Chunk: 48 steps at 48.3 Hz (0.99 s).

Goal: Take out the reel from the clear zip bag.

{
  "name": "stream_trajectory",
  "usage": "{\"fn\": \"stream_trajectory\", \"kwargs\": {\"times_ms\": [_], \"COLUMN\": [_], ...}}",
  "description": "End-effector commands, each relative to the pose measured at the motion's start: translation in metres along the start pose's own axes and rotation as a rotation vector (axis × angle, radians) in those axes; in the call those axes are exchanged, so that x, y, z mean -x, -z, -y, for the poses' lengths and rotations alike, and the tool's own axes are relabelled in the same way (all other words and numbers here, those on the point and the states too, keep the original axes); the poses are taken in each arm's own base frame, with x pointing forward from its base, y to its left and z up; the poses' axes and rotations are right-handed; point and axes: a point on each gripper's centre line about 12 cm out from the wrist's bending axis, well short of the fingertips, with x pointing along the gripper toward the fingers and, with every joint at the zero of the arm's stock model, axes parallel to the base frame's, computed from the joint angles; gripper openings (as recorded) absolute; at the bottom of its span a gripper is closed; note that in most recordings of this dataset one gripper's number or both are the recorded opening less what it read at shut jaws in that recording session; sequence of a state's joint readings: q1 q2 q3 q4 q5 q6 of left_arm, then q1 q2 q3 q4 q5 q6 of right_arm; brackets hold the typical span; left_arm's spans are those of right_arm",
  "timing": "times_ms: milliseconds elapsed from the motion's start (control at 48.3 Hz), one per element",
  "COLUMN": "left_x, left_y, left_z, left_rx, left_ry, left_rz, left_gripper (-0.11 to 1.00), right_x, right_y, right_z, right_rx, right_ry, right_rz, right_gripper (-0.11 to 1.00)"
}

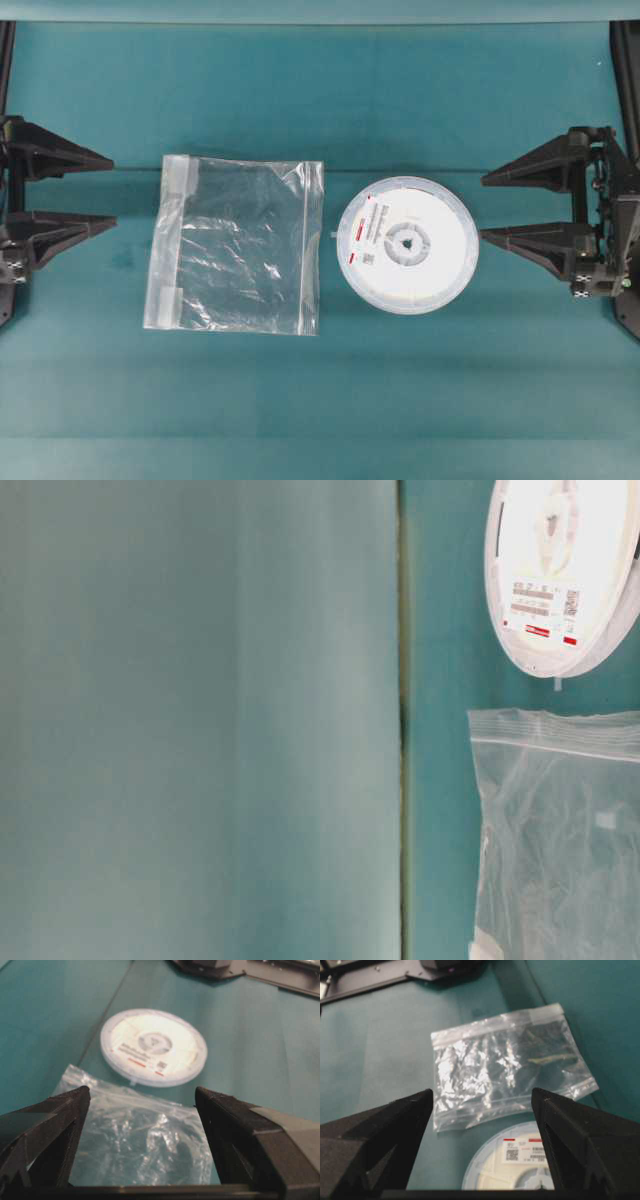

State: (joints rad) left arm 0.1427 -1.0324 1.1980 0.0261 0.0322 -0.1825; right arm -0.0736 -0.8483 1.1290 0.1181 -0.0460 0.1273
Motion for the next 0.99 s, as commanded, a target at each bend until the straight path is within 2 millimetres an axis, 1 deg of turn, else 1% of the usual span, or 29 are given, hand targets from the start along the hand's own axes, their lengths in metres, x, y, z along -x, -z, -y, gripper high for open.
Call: {"fn": "stream_trajectory", "kwargs": {"times_ms": [0,974], "left_x": [-0.0001,-0.0001], "left_y": [-0.0119,-0.0119], "left_z": [0.0025,0.0025], "left_rx": [-0.005,-0.005], "left_ry": [0.008,0.008], "left_rz": [0.033,0.033], "left_gripper": [0.92,0.92], "right_x": [-0.0007,0.0027], "right_y": [-0.0063,-0.0095], "right_z": [-0.0019,-0.0026], "right_rx": [0.006,0.005], "right_ry": [-0.005,-0.01], "right_rz": [0.018,0.035], "right_gripper": [0.94,0.94]}}
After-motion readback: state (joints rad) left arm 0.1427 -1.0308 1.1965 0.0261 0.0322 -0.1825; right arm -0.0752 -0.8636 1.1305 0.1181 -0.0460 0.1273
